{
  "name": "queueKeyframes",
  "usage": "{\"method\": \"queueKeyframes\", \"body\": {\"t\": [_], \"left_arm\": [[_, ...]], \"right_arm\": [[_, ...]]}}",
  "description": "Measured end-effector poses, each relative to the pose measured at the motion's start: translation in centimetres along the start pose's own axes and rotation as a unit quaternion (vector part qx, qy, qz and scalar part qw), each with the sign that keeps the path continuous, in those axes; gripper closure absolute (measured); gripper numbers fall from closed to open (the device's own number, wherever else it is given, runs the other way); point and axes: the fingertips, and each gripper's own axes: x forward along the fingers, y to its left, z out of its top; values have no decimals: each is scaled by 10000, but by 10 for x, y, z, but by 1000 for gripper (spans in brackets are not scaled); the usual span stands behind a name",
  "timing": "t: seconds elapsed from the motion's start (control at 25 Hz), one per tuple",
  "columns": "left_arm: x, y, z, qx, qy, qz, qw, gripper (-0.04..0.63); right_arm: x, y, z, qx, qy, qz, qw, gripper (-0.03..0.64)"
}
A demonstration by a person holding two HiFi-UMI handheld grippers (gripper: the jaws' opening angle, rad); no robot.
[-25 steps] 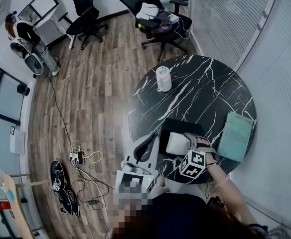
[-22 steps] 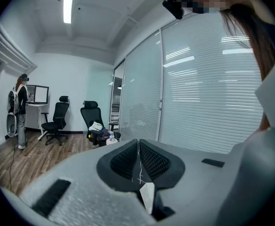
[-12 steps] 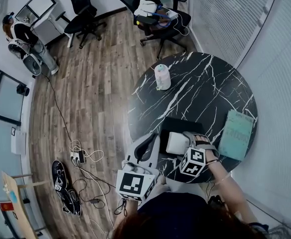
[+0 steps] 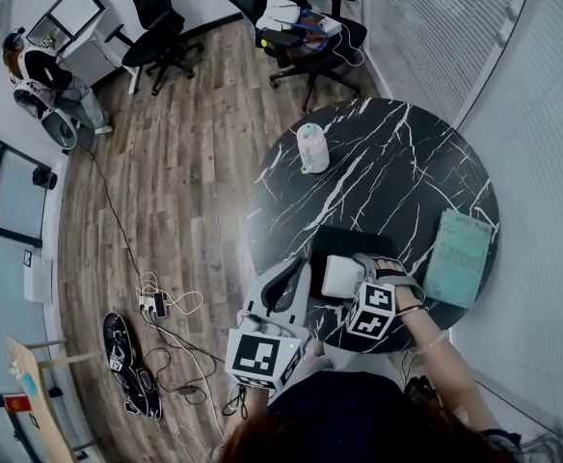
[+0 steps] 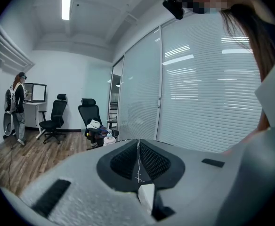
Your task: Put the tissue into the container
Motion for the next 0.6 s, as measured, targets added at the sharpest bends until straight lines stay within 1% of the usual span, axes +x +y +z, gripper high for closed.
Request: {"method": "queueKeyframes", "body": {"t": [0.12, 0.24, 0.36, 0.44, 0.6], "left_arm": [[1, -1, -1, 3, 3, -27, 10000, 557], [1, 0, -1, 9, 15, -11, 10000, 557], [0, 0, 0, 9, 8, 4, 10000, 557], [1, 0, 0, 43, -1, -4, 10000, 557], [2, 0, -2, 13, 23, -2, 10000, 557]], "right_arm": [[0, 1, 1, 142, 110, 189, 9997, 183], [-1, 2, 4, 375, 44, 374, 9986, 183], [-2, -1, 3, 455, -20, 245, 9987, 183], [2, -3, -1, 361, 38, 106, 9993, 183], [4, -3, -3, 265, 58, 108, 9996, 183]]}}
